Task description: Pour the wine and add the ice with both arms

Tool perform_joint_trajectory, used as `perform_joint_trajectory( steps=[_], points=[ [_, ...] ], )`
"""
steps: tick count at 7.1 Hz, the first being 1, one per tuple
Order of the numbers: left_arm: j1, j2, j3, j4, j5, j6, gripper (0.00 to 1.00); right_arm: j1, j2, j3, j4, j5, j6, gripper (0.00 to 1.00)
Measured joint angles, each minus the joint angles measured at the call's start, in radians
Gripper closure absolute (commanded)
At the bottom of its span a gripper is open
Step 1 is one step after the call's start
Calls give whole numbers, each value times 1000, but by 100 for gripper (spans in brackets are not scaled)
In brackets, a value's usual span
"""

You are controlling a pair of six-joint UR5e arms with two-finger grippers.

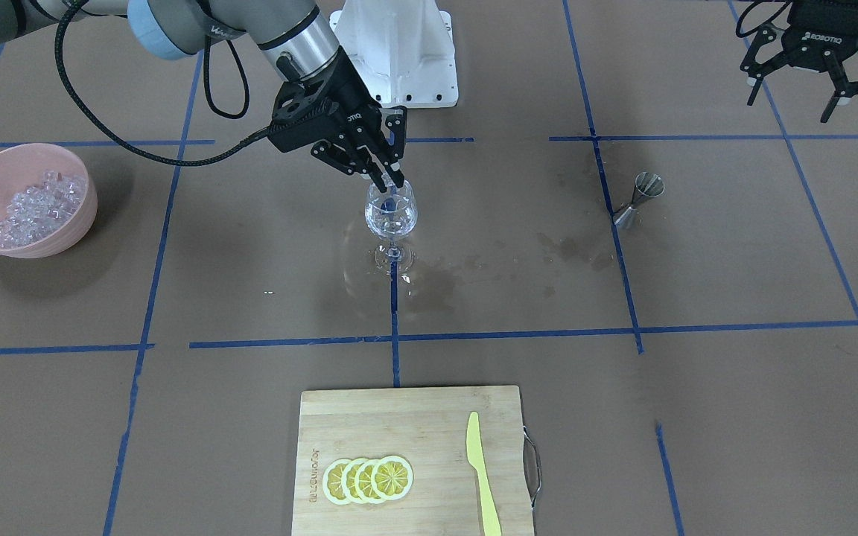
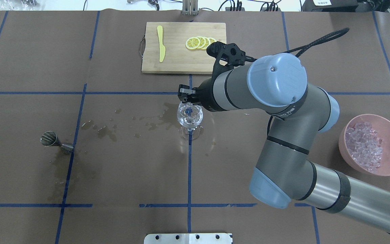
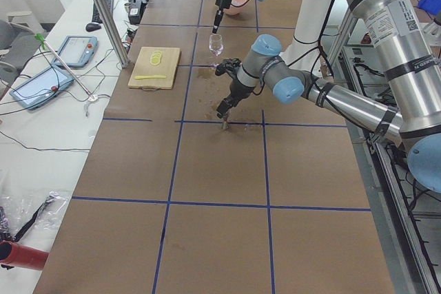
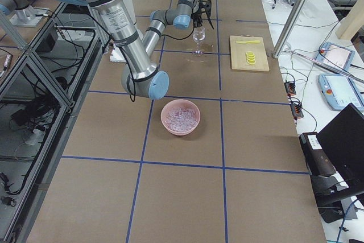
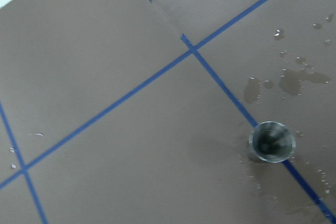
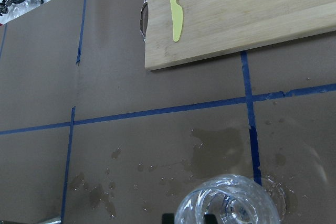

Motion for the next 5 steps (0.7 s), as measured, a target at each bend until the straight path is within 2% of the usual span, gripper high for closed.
perform_joint_trajectory(
  steps=[1,3,5],
  points=[
    [-60,-16,14,29,-22,74,0,0,1,0,0,-2,0,1],
    [-207,-79,60,116,-44,255,0,1,1,0,0,-7,0,0],
    [-354,-157,169,157,-81,446,0,19,2,15,-31,0,-3,0]
  ],
)
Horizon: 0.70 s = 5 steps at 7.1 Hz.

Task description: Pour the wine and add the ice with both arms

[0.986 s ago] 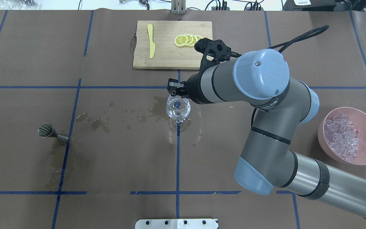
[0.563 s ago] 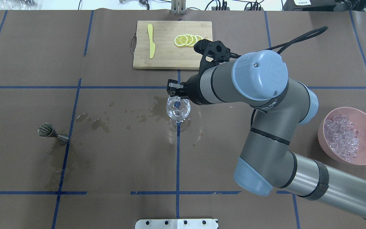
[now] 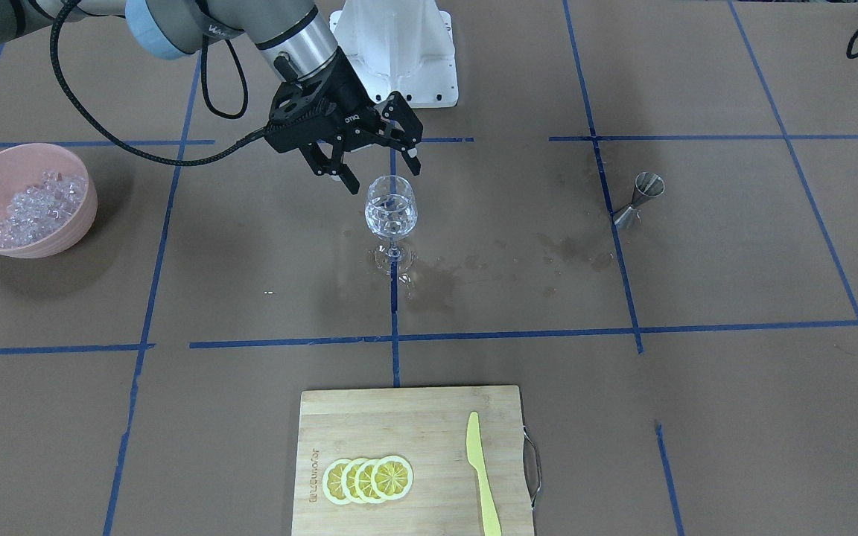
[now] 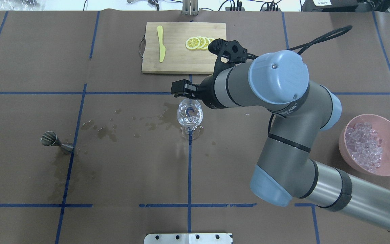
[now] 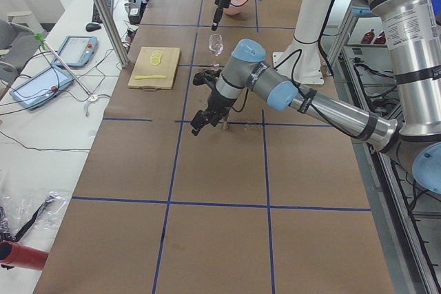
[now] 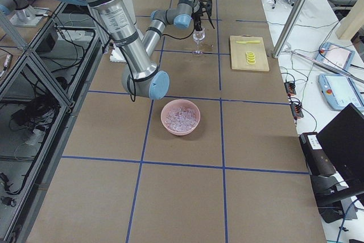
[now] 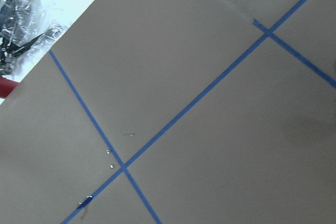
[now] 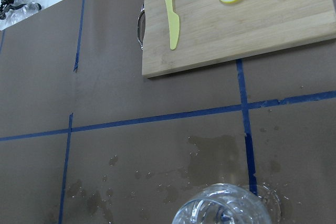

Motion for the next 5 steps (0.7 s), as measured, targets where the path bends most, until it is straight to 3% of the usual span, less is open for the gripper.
perform_joint_trajectory(
  steps=[3,5],
  points=[
    [-106,-108,129,59,-33,151,0,144,-1,96,-202,168,-45,0],
    [-112,-119,161,56,-34,159,0,270,-9,175,-425,255,-203,0]
  ],
)
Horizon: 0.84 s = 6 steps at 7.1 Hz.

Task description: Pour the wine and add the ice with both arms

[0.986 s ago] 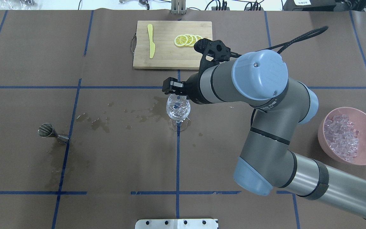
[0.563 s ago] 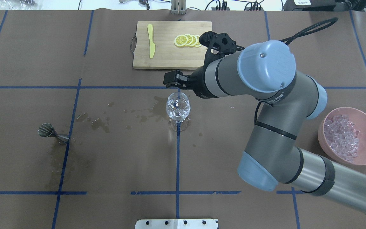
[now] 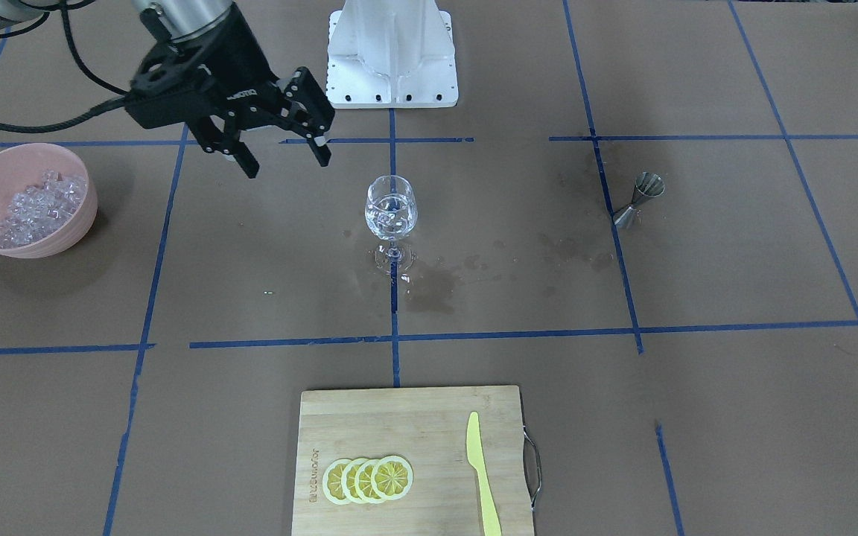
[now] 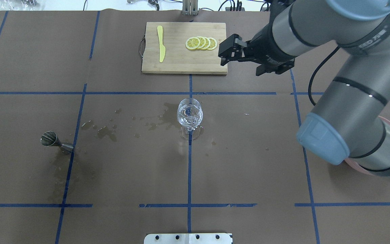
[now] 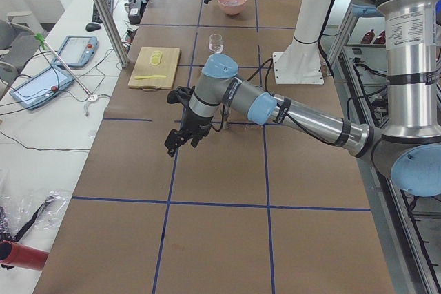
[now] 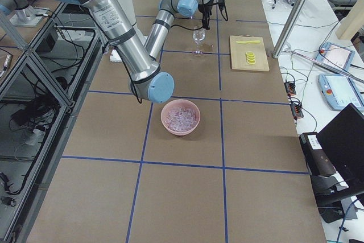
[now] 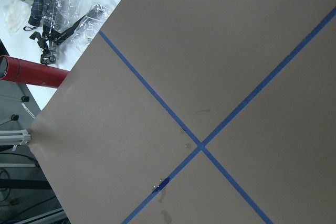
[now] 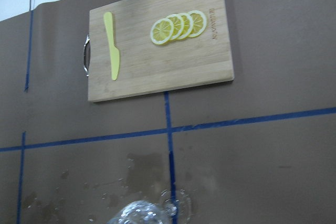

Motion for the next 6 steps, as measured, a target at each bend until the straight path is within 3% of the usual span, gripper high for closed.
perform_joint_trajectory(
  steps=[2,6],
  points=[
    [-1,-15,30,0,-2,-4,0,138,-42,38,-171,60,-246,0],
    [-15,-35,77,29,-68,-121,0,400,-341,3,-231,118,-932,0]
  ],
)
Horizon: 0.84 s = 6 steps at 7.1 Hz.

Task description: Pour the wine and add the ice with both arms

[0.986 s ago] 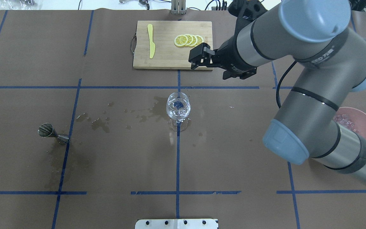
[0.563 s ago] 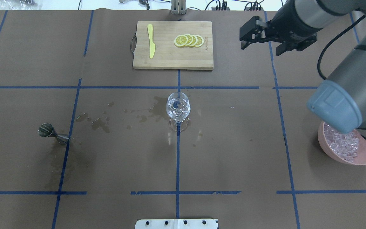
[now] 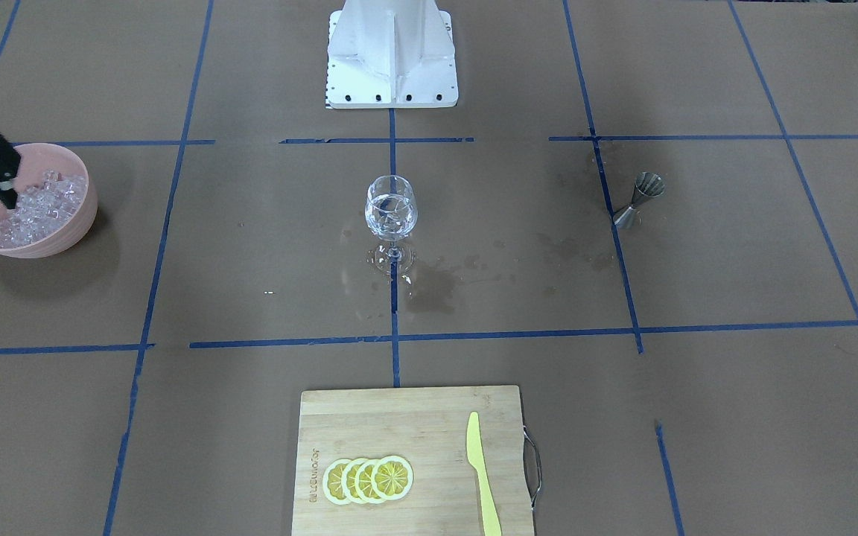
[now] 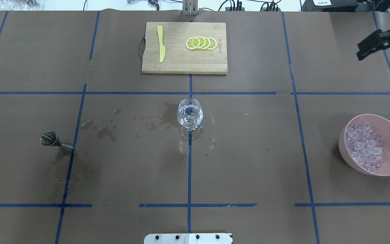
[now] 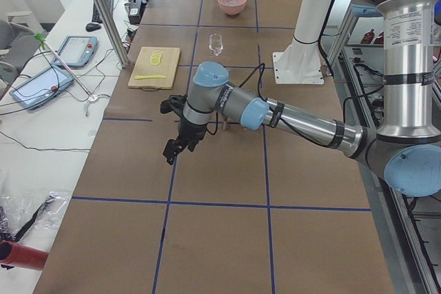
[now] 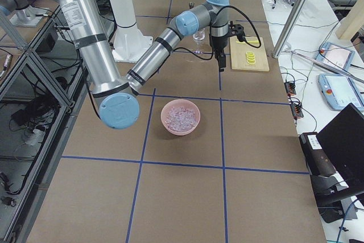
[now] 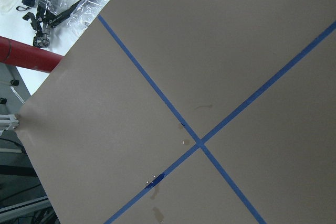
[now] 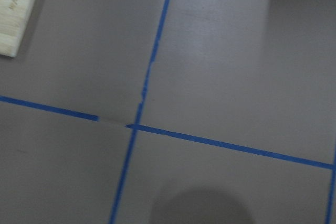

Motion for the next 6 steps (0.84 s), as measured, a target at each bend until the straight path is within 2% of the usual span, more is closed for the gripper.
perform_joint_trajectory(
  steps=[1,4,6],
  points=[
    [-21,-7,37,24,-74,-26,0,63,-50,-32,-1,17,-142,0],
    [-109,-18,150,115,-251,-60,0,235,-171,-173,14,142,-455,0],
    [-135,-15,193,123,-289,-151,0,304,-204,-244,16,158,-549,0]
  ],
)
